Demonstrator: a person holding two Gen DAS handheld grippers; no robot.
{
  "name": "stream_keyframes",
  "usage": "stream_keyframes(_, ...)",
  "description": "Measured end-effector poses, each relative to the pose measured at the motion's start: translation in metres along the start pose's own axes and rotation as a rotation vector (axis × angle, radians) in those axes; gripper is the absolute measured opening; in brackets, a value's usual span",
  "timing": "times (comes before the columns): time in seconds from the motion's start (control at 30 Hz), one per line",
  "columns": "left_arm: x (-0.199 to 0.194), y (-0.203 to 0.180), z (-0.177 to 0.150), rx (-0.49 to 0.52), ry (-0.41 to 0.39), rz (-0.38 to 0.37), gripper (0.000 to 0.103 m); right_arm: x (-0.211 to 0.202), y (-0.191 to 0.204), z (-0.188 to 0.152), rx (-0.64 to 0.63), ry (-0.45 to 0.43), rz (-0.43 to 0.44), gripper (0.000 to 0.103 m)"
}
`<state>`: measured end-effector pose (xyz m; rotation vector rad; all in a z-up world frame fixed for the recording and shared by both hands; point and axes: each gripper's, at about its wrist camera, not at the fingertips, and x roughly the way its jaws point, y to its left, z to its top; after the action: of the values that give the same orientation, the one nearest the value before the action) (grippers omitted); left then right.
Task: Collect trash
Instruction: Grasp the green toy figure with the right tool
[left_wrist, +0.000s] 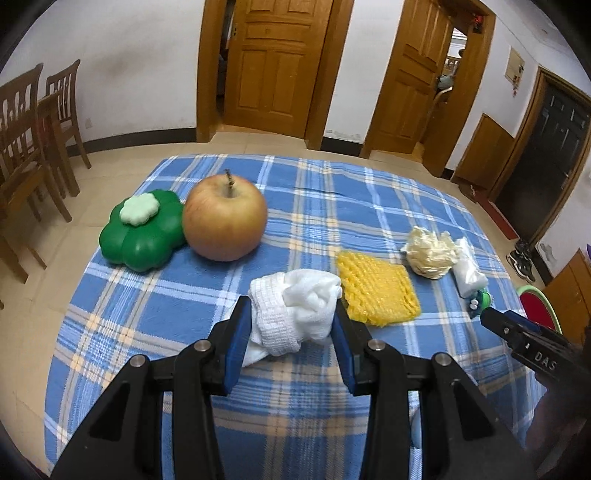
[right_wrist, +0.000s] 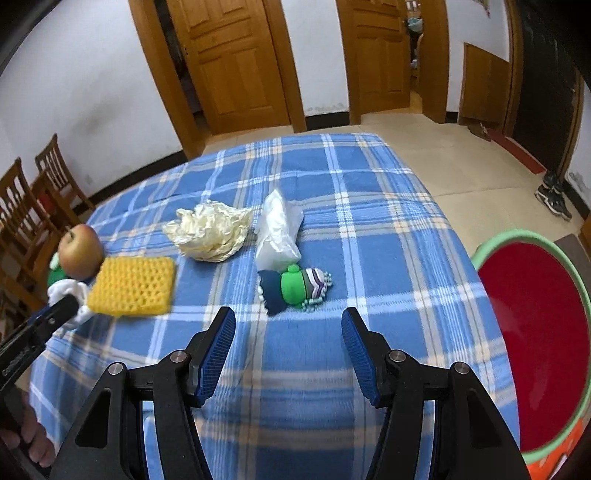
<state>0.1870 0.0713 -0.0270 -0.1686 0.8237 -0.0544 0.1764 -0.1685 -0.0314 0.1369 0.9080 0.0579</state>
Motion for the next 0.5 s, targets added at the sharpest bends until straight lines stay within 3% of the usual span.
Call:
stream_keyframes(0.33,-0.007,0.011,0.001,-0.029,-0.027,-0.006,0.042,0.024,0.000,0.011,-0.036,0.009,-0.020,0.061)
stream_keyframes(0.4,-0.009,0.011,0.001,-0.026,-0.030,-0.007,0.042,0.024,0.001,0.010,-0.042,0.002,-0.015,0.052)
stream_keyframes(0.5,-0.012,0.008,0.000,-0.017,-0.033,-0.009,0.042,0.022,0.000,0.008,-0.037,0.002,0.007,0.050)
